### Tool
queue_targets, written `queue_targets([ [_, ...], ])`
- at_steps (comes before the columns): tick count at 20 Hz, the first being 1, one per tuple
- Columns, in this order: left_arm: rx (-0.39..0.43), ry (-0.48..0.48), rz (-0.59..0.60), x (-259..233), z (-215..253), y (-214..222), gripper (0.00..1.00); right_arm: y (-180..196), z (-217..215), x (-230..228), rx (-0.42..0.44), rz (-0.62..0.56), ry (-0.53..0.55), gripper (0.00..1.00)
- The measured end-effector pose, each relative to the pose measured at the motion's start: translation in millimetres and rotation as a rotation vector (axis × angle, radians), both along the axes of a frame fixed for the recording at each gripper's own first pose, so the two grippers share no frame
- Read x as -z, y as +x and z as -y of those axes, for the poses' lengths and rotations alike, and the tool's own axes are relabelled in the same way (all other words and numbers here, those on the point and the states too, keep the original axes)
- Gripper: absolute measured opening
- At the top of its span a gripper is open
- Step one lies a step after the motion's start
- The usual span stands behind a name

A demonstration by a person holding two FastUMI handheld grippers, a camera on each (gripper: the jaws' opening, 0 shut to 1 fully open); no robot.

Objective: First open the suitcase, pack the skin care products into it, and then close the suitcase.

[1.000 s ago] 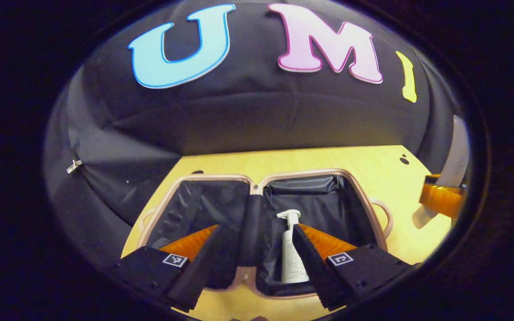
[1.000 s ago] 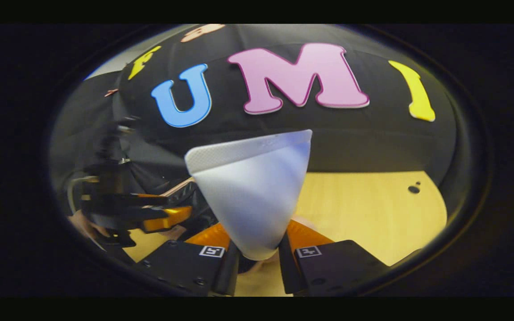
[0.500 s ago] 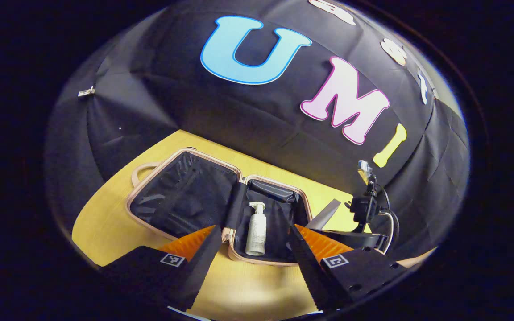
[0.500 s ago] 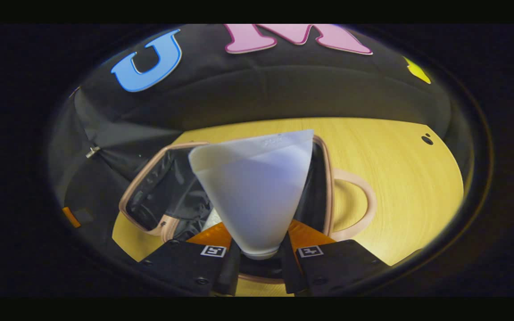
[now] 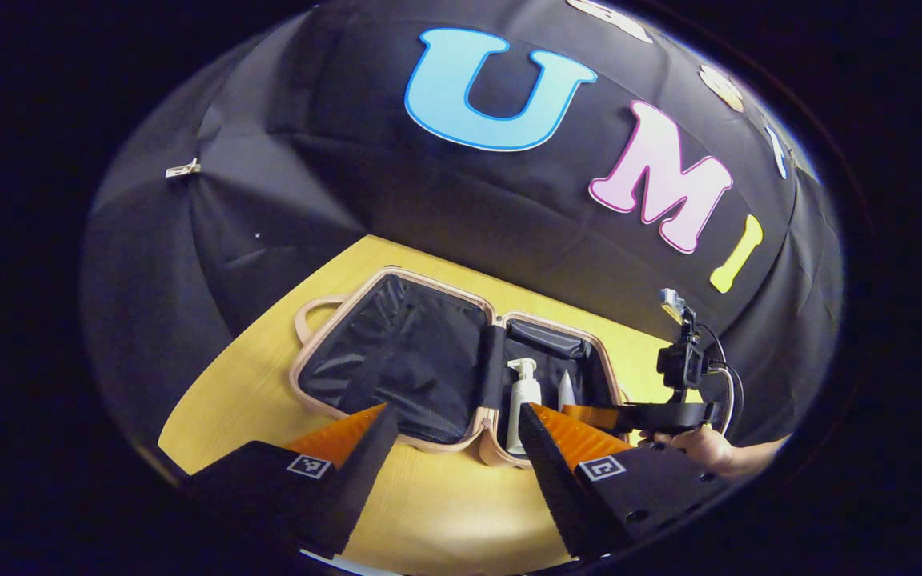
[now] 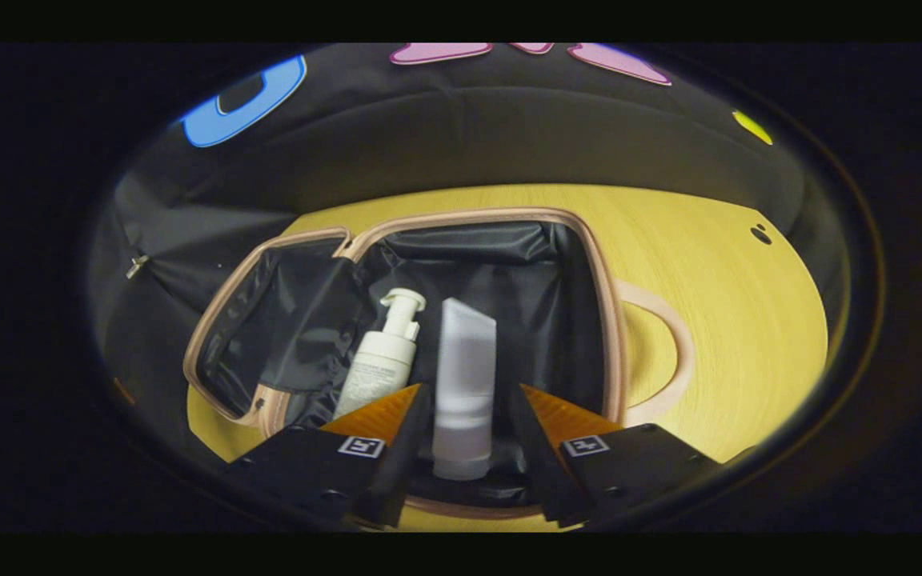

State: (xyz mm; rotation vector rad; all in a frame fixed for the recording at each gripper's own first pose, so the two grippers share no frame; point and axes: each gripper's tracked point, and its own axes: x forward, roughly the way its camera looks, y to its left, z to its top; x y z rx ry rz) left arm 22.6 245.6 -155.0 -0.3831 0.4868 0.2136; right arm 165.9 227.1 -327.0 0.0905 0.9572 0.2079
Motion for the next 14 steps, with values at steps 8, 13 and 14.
queue_targets([
  [8, -0.198, 0.05, -0.03, 10.0, -141.8, 26.7, 0.96, -41.2, 22.4, -79.3, -0.08, 0.196, 0.046, 0.98],
  [13, -0.247, -0.07, -0.007, 32.9, -209.7, 76.4, 0.96, -66.7, 53.0, -115.7, -0.062, 0.266, 0.057, 0.97],
  [14, -0.269, -0.11, -0.016, 43.3, -221.8, 87.0, 0.96, -66.1, 60.0, -119.3, -0.06, 0.266, 0.057, 0.98],
])
